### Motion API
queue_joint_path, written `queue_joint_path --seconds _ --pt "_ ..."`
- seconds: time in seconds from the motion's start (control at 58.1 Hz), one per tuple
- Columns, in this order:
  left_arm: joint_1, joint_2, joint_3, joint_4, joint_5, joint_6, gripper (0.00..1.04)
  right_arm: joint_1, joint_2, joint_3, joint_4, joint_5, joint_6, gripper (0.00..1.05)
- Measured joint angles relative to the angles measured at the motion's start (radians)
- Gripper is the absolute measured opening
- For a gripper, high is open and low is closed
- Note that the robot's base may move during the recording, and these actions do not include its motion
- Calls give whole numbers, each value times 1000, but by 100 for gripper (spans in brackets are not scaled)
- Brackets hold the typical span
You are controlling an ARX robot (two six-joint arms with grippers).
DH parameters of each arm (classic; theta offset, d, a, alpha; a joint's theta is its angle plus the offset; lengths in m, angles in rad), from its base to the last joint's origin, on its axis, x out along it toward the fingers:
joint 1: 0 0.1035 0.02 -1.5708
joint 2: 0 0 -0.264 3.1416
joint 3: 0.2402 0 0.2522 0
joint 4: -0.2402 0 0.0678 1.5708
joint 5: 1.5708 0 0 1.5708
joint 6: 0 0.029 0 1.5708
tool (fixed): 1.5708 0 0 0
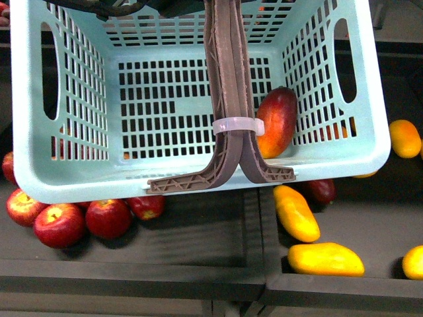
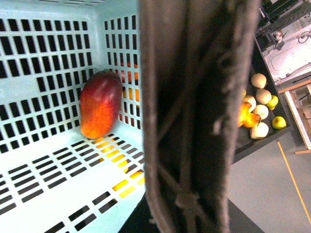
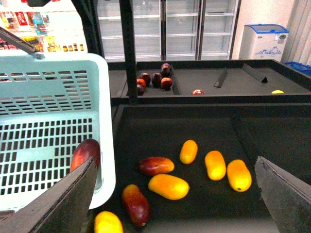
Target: Pick mango and avocado into basket
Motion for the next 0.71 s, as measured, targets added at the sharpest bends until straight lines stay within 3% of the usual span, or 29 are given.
queue_joint_path --seconds 0.706 --pt "8 -3 -3 0 -14 0 6 0 0 0 -2 -4 0 97"
